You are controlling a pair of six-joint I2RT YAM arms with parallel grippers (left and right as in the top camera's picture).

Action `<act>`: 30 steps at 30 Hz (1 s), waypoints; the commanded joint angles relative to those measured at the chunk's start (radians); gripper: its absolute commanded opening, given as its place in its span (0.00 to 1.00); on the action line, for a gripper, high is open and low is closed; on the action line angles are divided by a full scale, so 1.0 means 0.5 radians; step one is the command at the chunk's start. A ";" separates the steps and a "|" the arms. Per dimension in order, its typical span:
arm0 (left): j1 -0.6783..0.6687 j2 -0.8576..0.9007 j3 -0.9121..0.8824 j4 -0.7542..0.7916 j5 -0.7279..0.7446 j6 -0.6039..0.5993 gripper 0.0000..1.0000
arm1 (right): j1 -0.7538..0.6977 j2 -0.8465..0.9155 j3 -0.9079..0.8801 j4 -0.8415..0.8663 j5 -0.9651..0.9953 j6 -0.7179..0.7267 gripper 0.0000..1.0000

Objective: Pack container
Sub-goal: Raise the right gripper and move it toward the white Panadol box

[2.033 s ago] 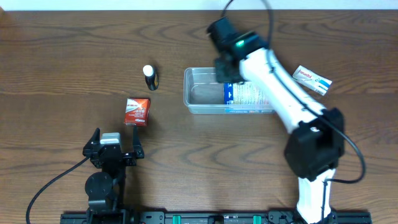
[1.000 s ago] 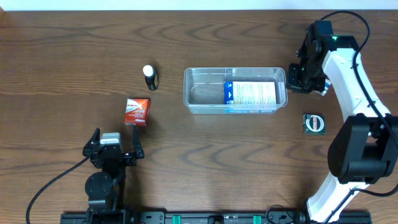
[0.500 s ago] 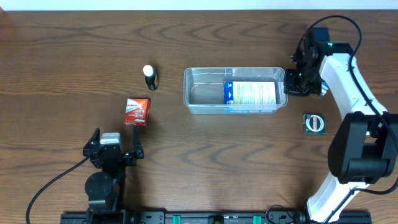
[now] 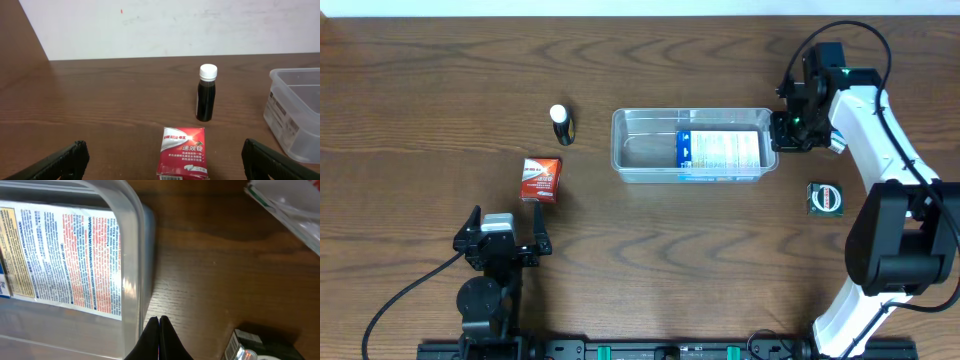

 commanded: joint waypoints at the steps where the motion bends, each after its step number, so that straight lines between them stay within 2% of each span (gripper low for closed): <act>1: -0.005 -0.013 -0.061 -0.028 0.011 0.020 0.98 | 0.051 -0.014 -0.016 0.018 -0.043 -0.075 0.01; 9: -0.005 -0.013 -0.061 -0.028 0.011 0.020 0.98 | 0.018 -0.014 -0.016 0.032 0.257 0.000 0.01; 27: -0.005 -0.013 -0.061 -0.028 0.011 0.020 0.98 | -0.371 -0.014 -0.016 0.364 0.354 0.153 0.02; 28: -0.005 -0.013 -0.061 -0.028 0.011 0.020 0.98 | -0.393 -0.014 -0.016 0.374 0.356 0.153 0.08; 30: -0.005 -0.013 -0.061 -0.028 0.011 0.020 0.98 | -0.436 -0.014 -0.016 0.394 0.382 0.130 0.29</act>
